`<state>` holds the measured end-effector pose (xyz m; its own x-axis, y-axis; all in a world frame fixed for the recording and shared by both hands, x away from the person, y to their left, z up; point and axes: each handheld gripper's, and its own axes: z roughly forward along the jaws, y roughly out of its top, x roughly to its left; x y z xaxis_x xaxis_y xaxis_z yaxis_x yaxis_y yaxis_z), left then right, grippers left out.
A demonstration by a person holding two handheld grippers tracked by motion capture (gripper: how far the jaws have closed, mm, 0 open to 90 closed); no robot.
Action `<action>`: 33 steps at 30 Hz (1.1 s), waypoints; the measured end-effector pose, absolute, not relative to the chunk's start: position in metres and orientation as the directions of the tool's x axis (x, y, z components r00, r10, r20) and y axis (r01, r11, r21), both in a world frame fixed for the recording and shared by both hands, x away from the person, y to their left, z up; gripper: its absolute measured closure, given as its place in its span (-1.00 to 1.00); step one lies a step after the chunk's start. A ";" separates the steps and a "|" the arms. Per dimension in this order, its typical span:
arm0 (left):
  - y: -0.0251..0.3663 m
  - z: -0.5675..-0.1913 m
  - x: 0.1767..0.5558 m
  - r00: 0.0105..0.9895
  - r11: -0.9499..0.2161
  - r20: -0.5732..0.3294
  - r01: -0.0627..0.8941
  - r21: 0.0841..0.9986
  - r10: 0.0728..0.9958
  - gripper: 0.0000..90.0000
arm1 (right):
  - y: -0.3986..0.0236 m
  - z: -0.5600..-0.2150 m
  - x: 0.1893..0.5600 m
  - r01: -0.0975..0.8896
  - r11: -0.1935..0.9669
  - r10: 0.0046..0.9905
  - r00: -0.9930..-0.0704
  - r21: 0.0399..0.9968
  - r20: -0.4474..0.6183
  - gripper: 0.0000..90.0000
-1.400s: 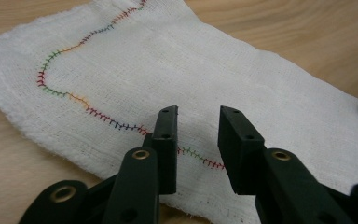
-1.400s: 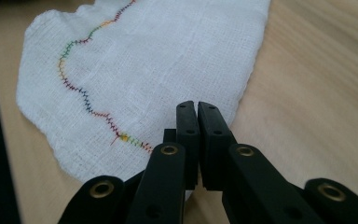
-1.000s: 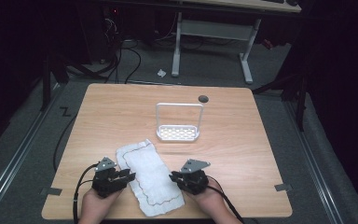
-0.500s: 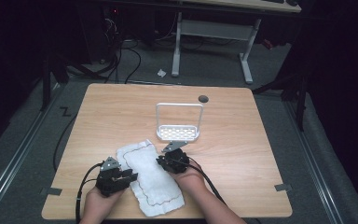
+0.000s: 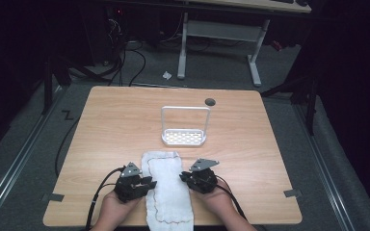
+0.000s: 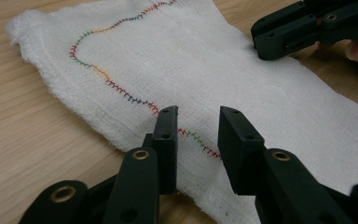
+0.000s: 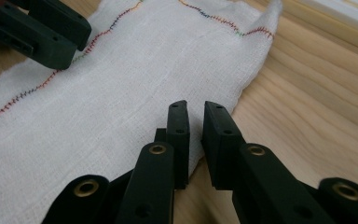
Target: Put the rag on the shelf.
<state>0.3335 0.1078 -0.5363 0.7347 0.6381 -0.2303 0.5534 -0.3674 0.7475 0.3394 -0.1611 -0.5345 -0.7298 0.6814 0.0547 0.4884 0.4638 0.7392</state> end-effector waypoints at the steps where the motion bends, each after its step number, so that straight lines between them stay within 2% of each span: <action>1: 0.103 -0.536 0.333 0.742 -0.376 -0.228 0.549 0.746 0.631 0.52 | -0.166 -0.534 0.337 0.489 0.465 0.684 -0.727 0.738 0.050 0.80; 9: 0.068 -0.535 0.332 0.798 -0.435 -0.208 0.503 0.747 0.566 0.52 | -0.205 -0.534 0.315 0.513 0.442 0.719 -0.694 0.736 0.052 0.80; 14: 0.048 -0.536 0.326 0.828 -0.484 -0.121 0.431 0.761 0.547 0.50 | -0.224 -0.536 0.309 0.538 0.390 0.742 -0.665 0.748 0.091 0.80; 17: 0.051 -0.537 0.325 0.828 -0.471 -0.125 0.427 0.772 0.547 0.49 | -0.222 -0.536 0.308 0.534 0.397 0.744 -0.664 0.747 0.079 0.80; 20: 0.056 -0.536 0.323 0.814 -0.445 -0.107 0.416 0.793 0.570 0.39 | -0.219 -0.535 0.307 0.516 0.427 0.741 -0.671 0.742 0.040 0.80; 25: 0.068 -0.531 0.327 0.791 -0.415 -0.100 0.418 0.808 0.603 0.25 | -0.221 -0.535 0.308 0.517 0.426 0.733 -0.678 0.743 0.052 0.78; 29: 0.086 -0.527 0.343 0.742 -0.352 -0.115 0.441 0.825 0.661 0.07 | -0.222 -0.535 0.310 0.520 0.427 0.724 -0.687 0.740 0.065 0.76; 33: 0.090 -0.529 0.358 0.716 -0.339 -0.119 0.462 0.819 0.688 0.04 | -0.222 -0.534 0.311 0.517 0.434 0.713 -0.698 0.737 0.069 0.72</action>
